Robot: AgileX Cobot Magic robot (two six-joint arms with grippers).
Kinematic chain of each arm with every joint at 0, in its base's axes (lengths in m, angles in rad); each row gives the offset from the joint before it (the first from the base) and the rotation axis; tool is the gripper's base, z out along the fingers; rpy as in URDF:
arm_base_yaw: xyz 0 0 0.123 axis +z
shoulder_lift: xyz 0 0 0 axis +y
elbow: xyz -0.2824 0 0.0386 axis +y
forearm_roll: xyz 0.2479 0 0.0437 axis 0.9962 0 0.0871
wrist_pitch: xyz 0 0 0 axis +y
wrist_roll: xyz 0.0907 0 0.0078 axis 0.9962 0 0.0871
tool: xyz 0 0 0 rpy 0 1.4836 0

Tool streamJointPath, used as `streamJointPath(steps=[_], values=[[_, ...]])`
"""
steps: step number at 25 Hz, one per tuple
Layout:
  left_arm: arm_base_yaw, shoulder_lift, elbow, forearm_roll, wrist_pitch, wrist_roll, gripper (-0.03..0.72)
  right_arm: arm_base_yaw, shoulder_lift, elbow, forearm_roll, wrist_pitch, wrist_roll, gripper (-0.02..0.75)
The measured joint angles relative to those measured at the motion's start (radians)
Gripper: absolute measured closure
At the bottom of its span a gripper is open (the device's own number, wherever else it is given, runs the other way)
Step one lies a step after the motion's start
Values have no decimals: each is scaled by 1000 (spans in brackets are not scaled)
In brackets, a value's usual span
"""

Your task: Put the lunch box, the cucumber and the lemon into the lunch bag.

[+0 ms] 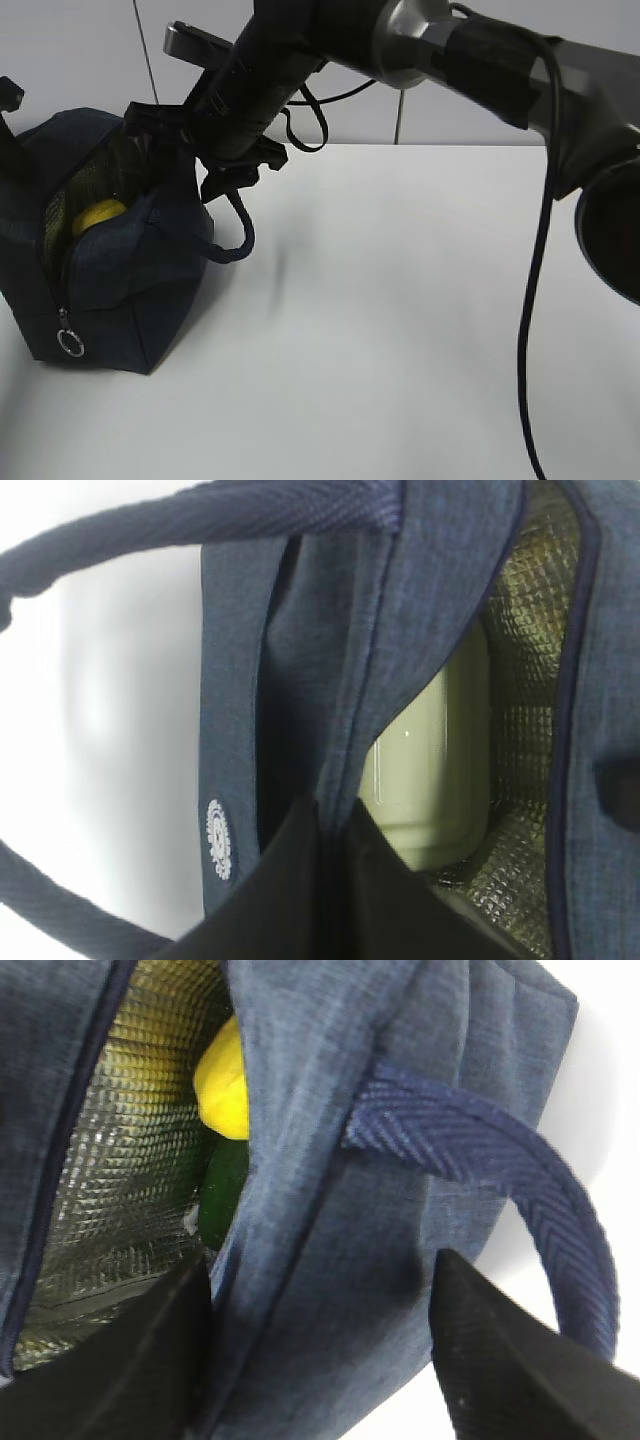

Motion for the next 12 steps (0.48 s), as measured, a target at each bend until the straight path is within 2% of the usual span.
streamJointPath(steps=[8,12], values=[[0,0,0,-2,0,2,697,4,5,0,3,9,2,234],[0,0,0,-6,2,4,697,4,5,0,3,11,2,279]])
